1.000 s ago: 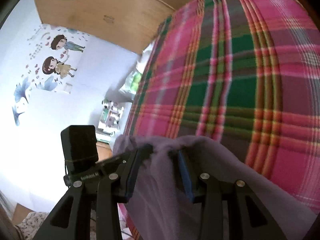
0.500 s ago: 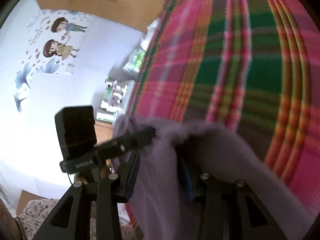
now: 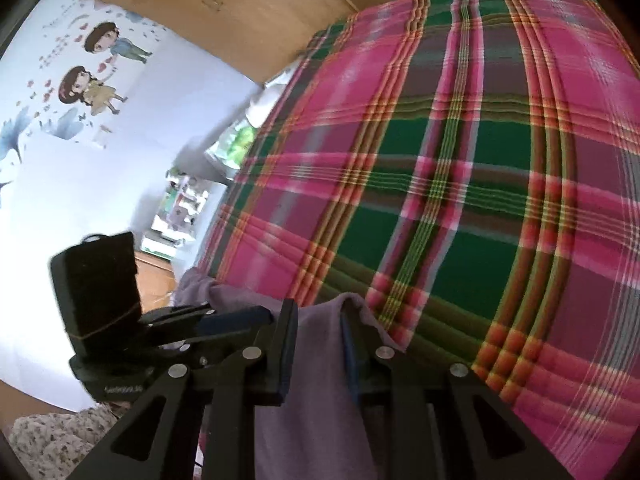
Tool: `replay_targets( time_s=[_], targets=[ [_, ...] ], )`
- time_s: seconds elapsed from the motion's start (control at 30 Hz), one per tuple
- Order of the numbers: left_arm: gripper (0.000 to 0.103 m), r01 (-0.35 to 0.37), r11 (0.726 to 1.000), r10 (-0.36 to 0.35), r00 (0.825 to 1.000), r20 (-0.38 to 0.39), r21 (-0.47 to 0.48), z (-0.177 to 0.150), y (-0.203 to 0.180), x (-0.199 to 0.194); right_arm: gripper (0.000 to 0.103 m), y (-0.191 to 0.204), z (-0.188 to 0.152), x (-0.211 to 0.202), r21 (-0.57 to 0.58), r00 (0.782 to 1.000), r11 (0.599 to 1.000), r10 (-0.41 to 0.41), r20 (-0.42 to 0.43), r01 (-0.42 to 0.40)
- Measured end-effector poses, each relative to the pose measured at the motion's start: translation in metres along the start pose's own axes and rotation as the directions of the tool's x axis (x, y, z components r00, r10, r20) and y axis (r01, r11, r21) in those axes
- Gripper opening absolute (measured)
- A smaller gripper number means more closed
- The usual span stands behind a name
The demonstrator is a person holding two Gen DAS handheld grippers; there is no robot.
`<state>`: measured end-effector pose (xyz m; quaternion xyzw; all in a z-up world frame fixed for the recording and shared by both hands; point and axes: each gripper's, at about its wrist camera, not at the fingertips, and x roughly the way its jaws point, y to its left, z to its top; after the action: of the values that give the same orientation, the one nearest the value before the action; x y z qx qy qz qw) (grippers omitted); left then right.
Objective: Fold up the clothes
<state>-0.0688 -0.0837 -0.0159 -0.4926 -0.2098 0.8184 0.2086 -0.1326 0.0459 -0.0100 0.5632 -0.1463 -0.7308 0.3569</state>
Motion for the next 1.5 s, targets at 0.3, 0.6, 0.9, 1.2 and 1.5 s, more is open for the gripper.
replay_targets(
  time_s=[0.3,0.6,0.9,1.2,1.5],
  targets=[
    [0.035,-0.009,0.998,0.012,0.998,-0.061,0.056,0.024,-0.014,0.026,0.023,-0.003,-0.031,-0.079,-0.04,0.982,0.994,-0.096,0.164,0.104],
    [0.035,0.046,0.994,-0.034,0.992,-0.122,0.099,0.021,-0.016,0.042,0.024,-0.025,-0.1,-0.126,-0.029,0.934,0.946,-0.312,0.175,0.322],
    [0.02,0.066,0.993,-0.054,0.992,-0.115,0.101,0.02,-0.019,0.045,0.03,-0.003,-0.116,-0.098,-0.276,0.936,0.895,-0.343,0.077,0.35],
    [0.012,0.068,0.994,-0.061,0.995,-0.084,0.082,0.02,-0.014,0.042,0.019,0.006,-0.114,-0.078,-0.363,0.928,0.857,-0.365,0.074,0.366],
    [0.01,0.073,0.996,-0.071,0.996,-0.049,0.055,0.025,-0.009,0.042,0.004,-0.001,-0.095,-0.092,-0.241,0.895,0.866,-0.396,0.207,0.439]
  ],
)
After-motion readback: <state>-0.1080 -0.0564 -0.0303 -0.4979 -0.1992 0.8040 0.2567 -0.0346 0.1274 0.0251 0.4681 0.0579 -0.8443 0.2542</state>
